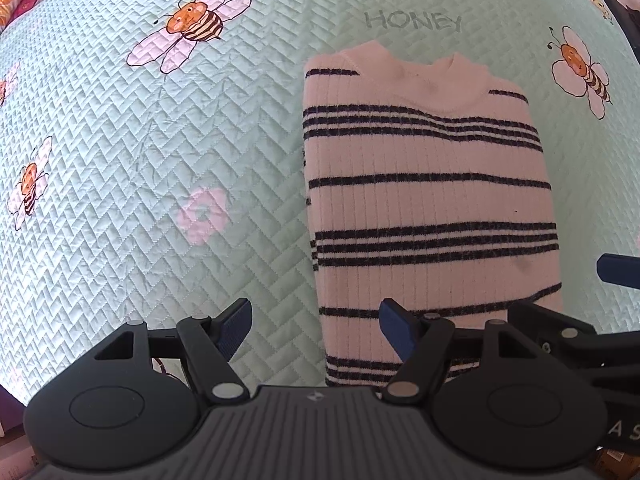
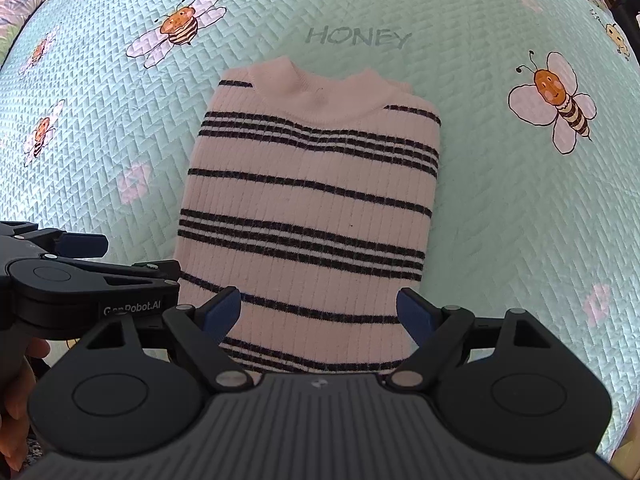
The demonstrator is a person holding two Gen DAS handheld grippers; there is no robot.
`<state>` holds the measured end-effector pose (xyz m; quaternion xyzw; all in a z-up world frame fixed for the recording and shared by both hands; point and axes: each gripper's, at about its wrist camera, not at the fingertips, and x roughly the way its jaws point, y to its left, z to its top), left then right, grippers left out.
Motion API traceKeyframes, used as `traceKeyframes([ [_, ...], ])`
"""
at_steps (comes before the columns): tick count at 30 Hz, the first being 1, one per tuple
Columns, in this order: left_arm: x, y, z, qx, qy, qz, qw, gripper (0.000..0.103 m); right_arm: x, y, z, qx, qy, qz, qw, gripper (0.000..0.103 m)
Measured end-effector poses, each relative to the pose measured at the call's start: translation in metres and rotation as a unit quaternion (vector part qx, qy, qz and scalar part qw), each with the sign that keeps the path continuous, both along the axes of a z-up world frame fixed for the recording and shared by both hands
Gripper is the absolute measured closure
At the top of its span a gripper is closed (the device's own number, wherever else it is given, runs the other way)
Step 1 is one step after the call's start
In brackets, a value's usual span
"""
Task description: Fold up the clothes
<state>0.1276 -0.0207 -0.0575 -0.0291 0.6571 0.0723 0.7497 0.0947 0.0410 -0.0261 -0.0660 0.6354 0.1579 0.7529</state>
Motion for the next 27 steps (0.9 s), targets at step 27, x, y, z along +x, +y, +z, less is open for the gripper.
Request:
traceKeyframes([
  [27,-0.202,0.099,0.105,0.225,-0.493,-0.029,0.8403,0.017,-0.187,0.097,0.035,0.077,-0.457,-0.087,0.882,0.016],
])
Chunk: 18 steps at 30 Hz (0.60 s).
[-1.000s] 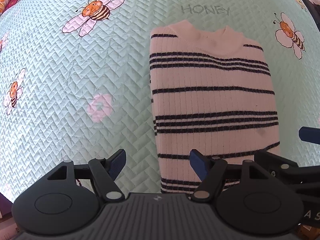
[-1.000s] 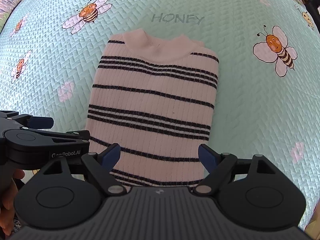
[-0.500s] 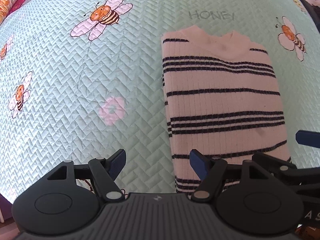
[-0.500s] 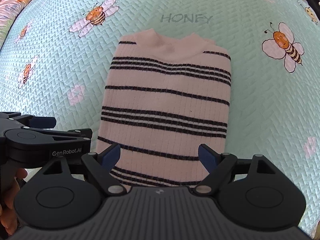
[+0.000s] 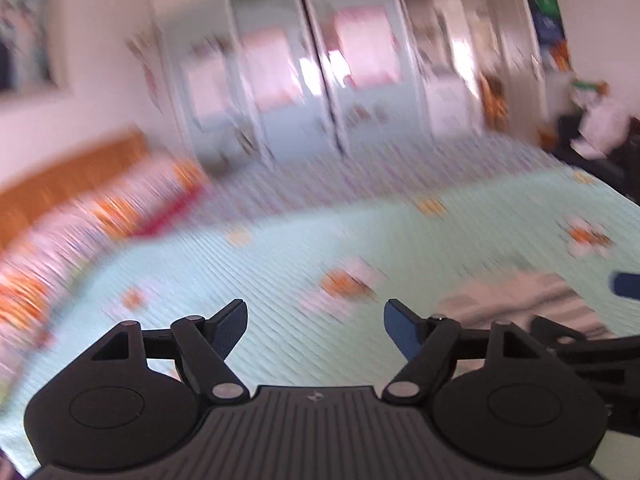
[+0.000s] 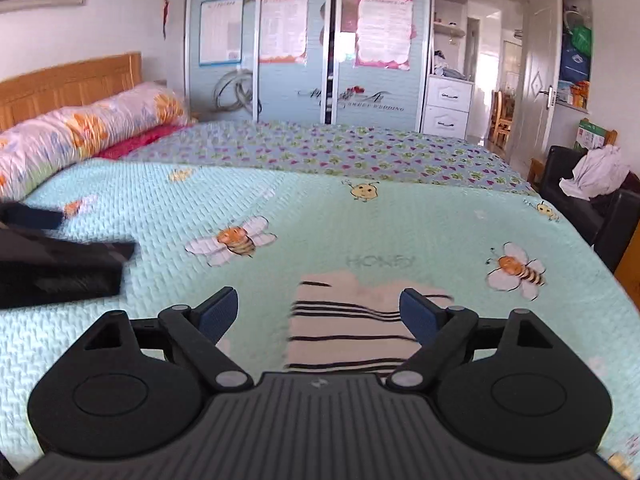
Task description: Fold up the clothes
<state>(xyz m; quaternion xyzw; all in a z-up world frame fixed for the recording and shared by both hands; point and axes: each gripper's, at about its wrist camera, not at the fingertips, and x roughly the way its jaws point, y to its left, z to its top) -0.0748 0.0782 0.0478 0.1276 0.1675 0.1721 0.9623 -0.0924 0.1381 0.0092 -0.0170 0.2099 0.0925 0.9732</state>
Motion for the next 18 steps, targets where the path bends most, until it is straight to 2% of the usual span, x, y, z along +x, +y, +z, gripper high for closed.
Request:
traceKeyframes([
  [2,-0.026,0.008,0.009,0.055,-0.059,0.024,0.9965,0.003,-0.03,0.017,0.002,0.013,-0.069,-0.02,0.997,0.016],
  [3,-0.037,0.012,0.013,0.071,-0.08,0.029,0.9938,0.0,-0.045,0.026,0.005,0.016,-0.104,-0.021,0.994,0.015],
  [4,-0.048,0.016,0.017,0.085,-0.098,0.031,0.9911,0.0,-0.055,0.038,0.007,0.014,-0.118,-0.013,0.993,0.015],
  [6,-0.063,0.024,0.021,0.088,-0.12,0.03,0.9884,0.0,-0.072,0.06,0.013,0.008,-0.138,0.005,0.99,0.015],
  [8,-0.074,0.032,0.022,0.08,-0.129,0.027,0.988,0.0,-0.073,0.082,0.014,0.003,-0.11,0.038,0.993,0.015],
  [10,-0.078,0.042,0.019,0.056,-0.111,0.017,0.9921,0.0,-0.068,0.098,0.011,0.005,-0.065,0.056,0.996,0.015],
  [13,-0.069,0.064,0.005,0.021,-0.058,0.011,0.998,0.0,-0.064,0.113,0.002,0.032,-0.012,0.073,0.997,0.015],
  [16,-0.064,0.088,-0.011,-0.011,-0.009,0.021,0.9997,0.0,-0.068,0.133,-0.006,0.047,0.016,0.095,0.994,0.015],
  [18,-0.061,0.109,-0.019,-0.055,0.022,0.028,0.9979,0.0,-0.071,0.148,-0.01,0.042,0.03,0.112,0.992,0.015],
])
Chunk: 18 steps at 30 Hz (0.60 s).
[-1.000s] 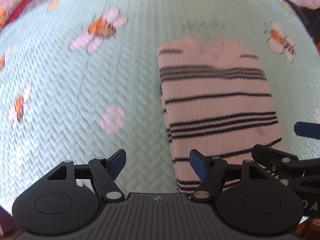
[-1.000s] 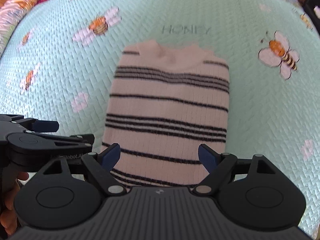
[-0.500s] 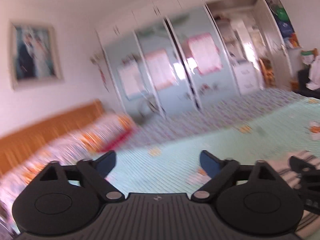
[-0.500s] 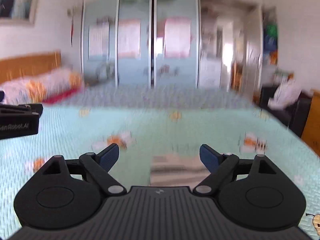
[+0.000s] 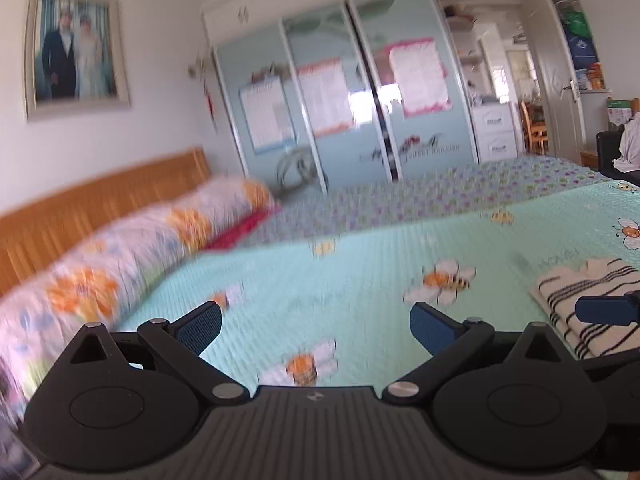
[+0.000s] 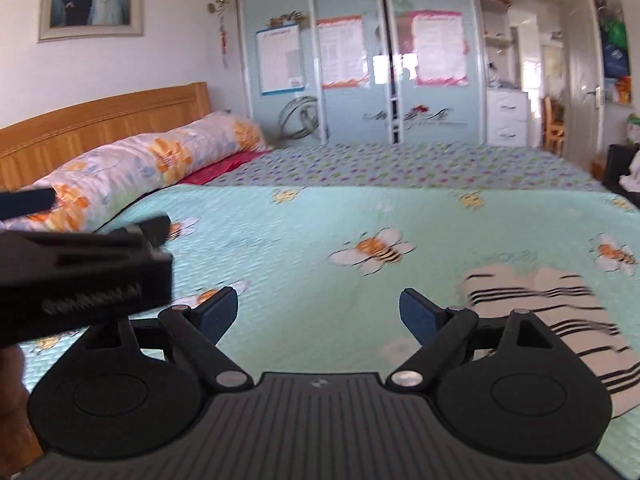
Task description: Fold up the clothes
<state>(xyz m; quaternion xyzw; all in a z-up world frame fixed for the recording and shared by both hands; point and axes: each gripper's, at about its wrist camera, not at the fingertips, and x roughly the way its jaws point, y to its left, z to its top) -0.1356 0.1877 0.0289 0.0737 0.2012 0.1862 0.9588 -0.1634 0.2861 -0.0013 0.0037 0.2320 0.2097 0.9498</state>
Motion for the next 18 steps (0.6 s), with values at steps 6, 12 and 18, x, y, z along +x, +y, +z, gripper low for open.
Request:
traceKeyframes([
  [6,0.004,0.06,-0.038,-0.114,0.091,0.037,0.9886,0.0,0.0,0.041,-0.02,-0.041,0.056,0.036,0.997,0.015],
  [12,-0.004,0.102,-0.088,-0.173,0.169,0.084,0.9666,0.0,0.007,0.076,-0.055,-0.099,0.092,0.062,0.989,0.024],
  [18,-0.005,0.135,-0.118,-0.199,0.215,0.113,0.9494,0.0,0.014,0.098,-0.079,-0.145,0.119,0.044,0.981,0.023],
])
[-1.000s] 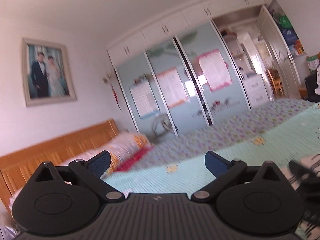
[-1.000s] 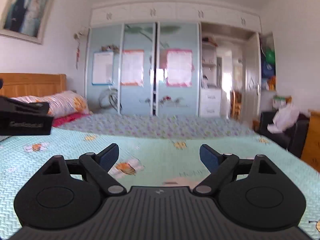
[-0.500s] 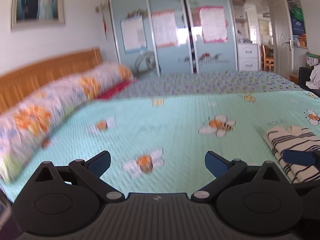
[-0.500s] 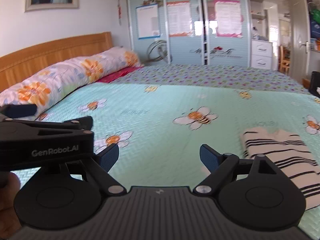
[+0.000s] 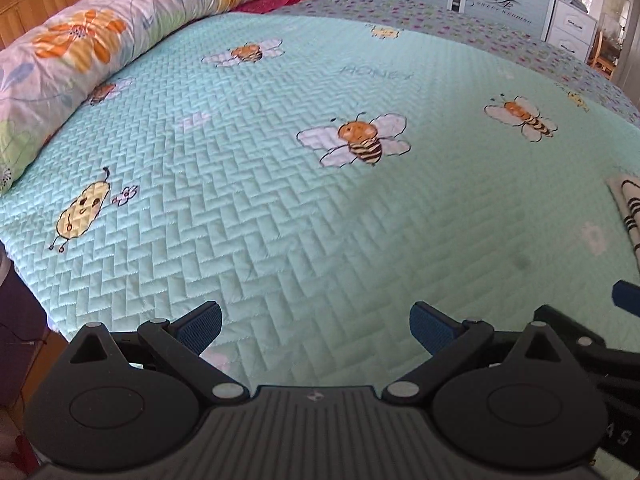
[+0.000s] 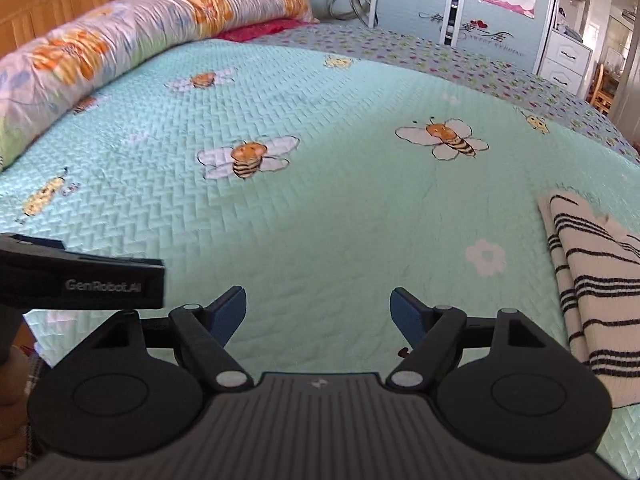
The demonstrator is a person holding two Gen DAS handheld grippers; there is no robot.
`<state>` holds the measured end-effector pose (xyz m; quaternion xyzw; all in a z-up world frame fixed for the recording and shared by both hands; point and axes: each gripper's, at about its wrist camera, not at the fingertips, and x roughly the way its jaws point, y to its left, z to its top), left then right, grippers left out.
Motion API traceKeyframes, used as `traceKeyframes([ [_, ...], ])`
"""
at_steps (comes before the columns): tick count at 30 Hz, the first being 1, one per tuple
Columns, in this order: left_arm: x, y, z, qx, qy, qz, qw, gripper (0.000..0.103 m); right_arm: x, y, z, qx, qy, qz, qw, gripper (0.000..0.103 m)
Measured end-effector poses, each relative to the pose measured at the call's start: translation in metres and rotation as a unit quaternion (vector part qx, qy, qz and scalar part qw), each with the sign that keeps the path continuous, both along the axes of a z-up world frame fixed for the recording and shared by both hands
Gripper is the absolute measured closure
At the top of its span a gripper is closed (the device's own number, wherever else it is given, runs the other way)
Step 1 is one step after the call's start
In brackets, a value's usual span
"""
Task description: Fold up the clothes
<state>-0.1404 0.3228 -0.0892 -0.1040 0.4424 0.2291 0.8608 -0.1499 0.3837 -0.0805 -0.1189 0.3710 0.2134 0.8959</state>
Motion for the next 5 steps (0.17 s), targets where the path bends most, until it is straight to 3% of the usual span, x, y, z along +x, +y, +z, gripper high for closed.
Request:
traceKeyframes([
  [5,-0.002,0.011,-0.005,-0.013,-0.001,0.005,0.9999,0.0,0.016,0.003,-0.003,0.002,0.026,-0.026,0.999,0.022],
])
